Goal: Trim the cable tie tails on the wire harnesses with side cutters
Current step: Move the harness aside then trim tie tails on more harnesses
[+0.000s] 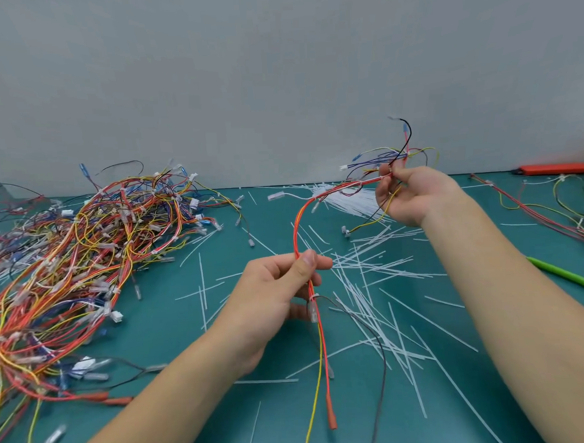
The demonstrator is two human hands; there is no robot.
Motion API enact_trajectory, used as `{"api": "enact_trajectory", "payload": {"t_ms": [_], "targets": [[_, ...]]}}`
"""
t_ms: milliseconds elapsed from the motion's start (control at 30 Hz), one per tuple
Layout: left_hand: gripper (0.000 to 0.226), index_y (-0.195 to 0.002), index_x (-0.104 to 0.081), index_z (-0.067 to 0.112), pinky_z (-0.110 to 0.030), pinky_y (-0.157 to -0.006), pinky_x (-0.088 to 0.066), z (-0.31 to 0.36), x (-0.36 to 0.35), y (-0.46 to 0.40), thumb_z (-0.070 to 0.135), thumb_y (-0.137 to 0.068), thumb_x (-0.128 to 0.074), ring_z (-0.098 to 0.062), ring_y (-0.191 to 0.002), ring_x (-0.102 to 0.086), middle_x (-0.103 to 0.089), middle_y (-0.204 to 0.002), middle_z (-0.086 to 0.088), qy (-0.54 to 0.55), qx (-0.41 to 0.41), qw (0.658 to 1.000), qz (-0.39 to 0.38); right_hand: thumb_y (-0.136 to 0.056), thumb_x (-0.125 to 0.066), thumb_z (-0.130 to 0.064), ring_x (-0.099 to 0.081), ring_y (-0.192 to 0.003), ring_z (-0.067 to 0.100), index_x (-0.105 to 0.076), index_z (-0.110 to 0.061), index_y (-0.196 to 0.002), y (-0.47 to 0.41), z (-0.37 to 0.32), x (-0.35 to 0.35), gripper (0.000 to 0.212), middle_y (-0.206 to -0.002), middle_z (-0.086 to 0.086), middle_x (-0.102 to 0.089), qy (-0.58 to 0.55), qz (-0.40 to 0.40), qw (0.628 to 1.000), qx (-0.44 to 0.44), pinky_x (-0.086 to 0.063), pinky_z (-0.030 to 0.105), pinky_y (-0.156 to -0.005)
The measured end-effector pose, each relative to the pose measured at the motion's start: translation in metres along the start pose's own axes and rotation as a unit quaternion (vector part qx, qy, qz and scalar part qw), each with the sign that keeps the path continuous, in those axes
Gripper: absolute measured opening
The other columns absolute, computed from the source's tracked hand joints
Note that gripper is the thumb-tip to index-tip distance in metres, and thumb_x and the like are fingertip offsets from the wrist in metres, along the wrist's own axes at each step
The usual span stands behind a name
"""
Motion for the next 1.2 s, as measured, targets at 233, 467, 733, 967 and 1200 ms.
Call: {"api": "enact_trajectory", "payload": {"t_ms": [233, 467, 733, 967, 1200], "targets": [[0.037, -0.099, -0.081, 0.017, -0.026, -0.056, -0.055, -0.004, -0.002, 0.001, 0.048, -0.083, -0.07, -0.018, -0.063, -0.065, -0.071, -0.079, -0.006, -0.011, 0.026, 0.999, -0.033, -0.108, -0.052, -0.016, -0.048, -0.058, 0.009, -0.059, -0.013, -0.099, -0.002, -0.004, 0.001, 0.012, -0.082, 0.001, -0.063, 0.003, -0.002, 1.0, 0.004, -0.046, 0.019, -0.045], [0.04, -0.12, -0.071, 0.006, -0.032, -0.067, -0.06, -0.006, -0.017, 0.008, 0.037, -0.095, -0.063, -0.024, -0.071, -0.07, -0.075, -0.103, -0.018, -0.002, 0.072, 0.986, -0.148, -0.108, -0.051, -0.016, -0.048, -0.058, 0.008, -0.058, -0.017, -0.093, -0.001, -0.022, 0.011, 0.016, -0.08, -0.001, -0.061, -0.008, 0.009, 1.0, 0.021, -0.041, 0.016, -0.054], [0.042, -0.131, -0.064, 0.006, -0.036, -0.082, -0.06, -0.011, -0.017, 0.013, 0.011, -0.091, -0.072, -0.03, -0.094, -0.074, -0.074, -0.114, -0.02, -0.022, 0.114, 0.97, -0.213, -0.108, -0.052, -0.016, -0.051, -0.06, 0.007, -0.056, -0.017, -0.097, 0.002, -0.031, 0.009, 0.011, -0.078, -0.001, -0.061, -0.02, -0.003, 0.999, 0.034, -0.041, 0.016, -0.056], [0.05, -0.131, -0.064, 0.021, -0.034, -0.077, -0.062, -0.017, -0.004, 0.005, -0.003, -0.089, -0.075, -0.034, -0.093, -0.077, -0.076, -0.105, -0.022, -0.091, 0.098, 0.977, -0.166, -0.107, -0.054, -0.016, -0.051, -0.058, 0.008, -0.058, -0.018, -0.096, 0.003, -0.036, 0.013, 0.012, -0.077, -0.002, -0.061, -0.033, 0.008, 0.999, 0.038, -0.042, 0.016, -0.055], [0.028, -0.112, -0.078, 0.021, -0.033, -0.069, -0.063, -0.019, 0.017, -0.006, 0.005, -0.088, -0.078, -0.036, -0.089, -0.078, -0.071, -0.081, -0.01, -0.079, 0.086, 0.991, -0.07, -0.107, -0.053, -0.015, -0.051, -0.058, 0.008, -0.055, -0.019, -0.109, 0.003, -0.044, 0.01, 0.005, -0.076, -0.002, -0.061, -0.033, -0.005, 0.998, 0.051, -0.042, 0.017, -0.051]]}}
Point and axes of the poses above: each hand's wrist, its own y-axis away from the middle knuckle, its own x-axis out of the back of the hand, z = x × y, the point moved 10 cm from there along -y, towards the middle knuckle
